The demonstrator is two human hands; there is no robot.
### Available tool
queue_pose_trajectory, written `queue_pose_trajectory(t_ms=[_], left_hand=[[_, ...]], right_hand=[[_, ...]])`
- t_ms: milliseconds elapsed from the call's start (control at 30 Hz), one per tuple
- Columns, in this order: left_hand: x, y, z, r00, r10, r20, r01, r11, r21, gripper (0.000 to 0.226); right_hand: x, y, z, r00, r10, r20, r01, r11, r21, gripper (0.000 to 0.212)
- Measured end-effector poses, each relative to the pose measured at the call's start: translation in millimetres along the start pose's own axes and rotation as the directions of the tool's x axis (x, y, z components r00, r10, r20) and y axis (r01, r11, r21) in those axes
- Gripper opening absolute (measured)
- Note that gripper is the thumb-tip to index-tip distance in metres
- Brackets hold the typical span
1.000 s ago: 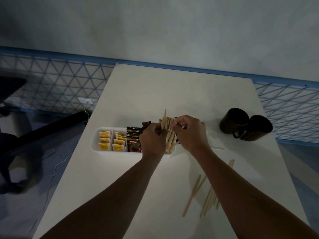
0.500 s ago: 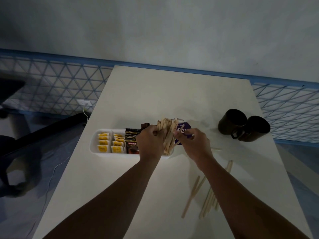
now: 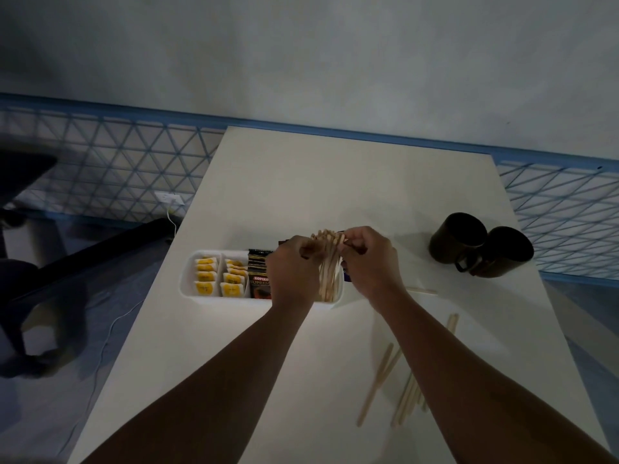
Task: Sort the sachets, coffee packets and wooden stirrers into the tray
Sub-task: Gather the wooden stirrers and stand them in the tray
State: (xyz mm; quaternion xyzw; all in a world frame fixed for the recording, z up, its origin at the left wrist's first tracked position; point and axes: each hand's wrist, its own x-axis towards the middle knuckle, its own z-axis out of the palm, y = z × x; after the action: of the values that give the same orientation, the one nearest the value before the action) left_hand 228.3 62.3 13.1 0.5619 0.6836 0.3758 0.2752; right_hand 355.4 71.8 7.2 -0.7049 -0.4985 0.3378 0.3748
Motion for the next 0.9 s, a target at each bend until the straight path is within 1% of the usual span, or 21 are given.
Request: queue_pose_trajectory(t_ms=[67,133,233,300,367,467,567,633,700,767,833,900], left_hand=[[3.4,2.6,-2.8,0.999,0.036,-0.004,-0.036,0.999,-0.007,0.018],[7.6,5.0,-5.1,0.997,0.071,-0.005,-0.070,0.997,0.021,0.019],[15.2,6.0,-6.4,0.996,0.082,0.020,-0.083,0.993,0.078,0.031],[20.5,7.8,-6.7,0.995,0.055,0.085,-0.064,0.992,0.107,0.044],[25.6,11.0,-7.6,0.983,0.012,0.183,-0.035,0.992,0.118,0.055],[31.9,14.9,-7.1,0.956,-0.007,0.295,-0.037,0.989,0.142,0.062],[35.7,16.2,-4.9,0.933,-0.008,0.360,-0.055,0.985,0.166,0.057],[37.6,15.9,-3.3,0.927,0.012,0.374,-0.076,0.985,0.157,0.051],[38.3,15.4,-3.2,0.934,0.034,0.357,-0.087,0.987,0.133,0.043],[37.9,15.1,-4.2,0.945,0.054,0.321,-0.092,0.990,0.105,0.036],[36.5,14.9,-4.9,0.952,0.071,0.297,-0.104,0.990,0.096,0.033],[35.0,15.1,-4.8,0.954,0.081,0.290,-0.113,0.989,0.093,0.033]], right_hand=[[1.2,1.6,1.1,1.000,0.020,-0.022,-0.020,1.000,0.016,0.021],[1.4,3.4,0.5,0.999,0.048,-0.026,-0.047,0.999,0.023,0.021],[-0.1,5.8,-2.4,0.997,0.074,0.012,-0.074,0.996,-0.042,0.028],[-1.4,5.1,-3.4,0.995,0.056,0.081,-0.049,0.995,-0.083,0.028],[-1.6,5.9,-1.3,0.985,0.047,0.168,-0.030,0.994,-0.104,0.032],[0.0,7.5,2.0,0.963,0.045,0.266,-0.011,0.992,-0.129,0.035],[0.0,6.3,5.4,0.943,0.010,0.334,0.037,0.990,-0.134,0.038],[1.2,4.5,7.9,0.946,-0.008,0.323,0.056,0.989,-0.138,0.036],[2.4,3.1,9.4,0.947,-0.029,0.318,0.076,0.988,-0.135,0.036],[3.0,2.2,8.0,0.940,-0.068,0.333,0.136,0.973,-0.186,0.035],[1.8,2.5,6.6,0.934,-0.101,0.343,0.186,0.957,-0.224,0.031],[1.4,6.0,6.6,0.925,-0.106,0.366,0.198,0.954,-0.226,0.030]])
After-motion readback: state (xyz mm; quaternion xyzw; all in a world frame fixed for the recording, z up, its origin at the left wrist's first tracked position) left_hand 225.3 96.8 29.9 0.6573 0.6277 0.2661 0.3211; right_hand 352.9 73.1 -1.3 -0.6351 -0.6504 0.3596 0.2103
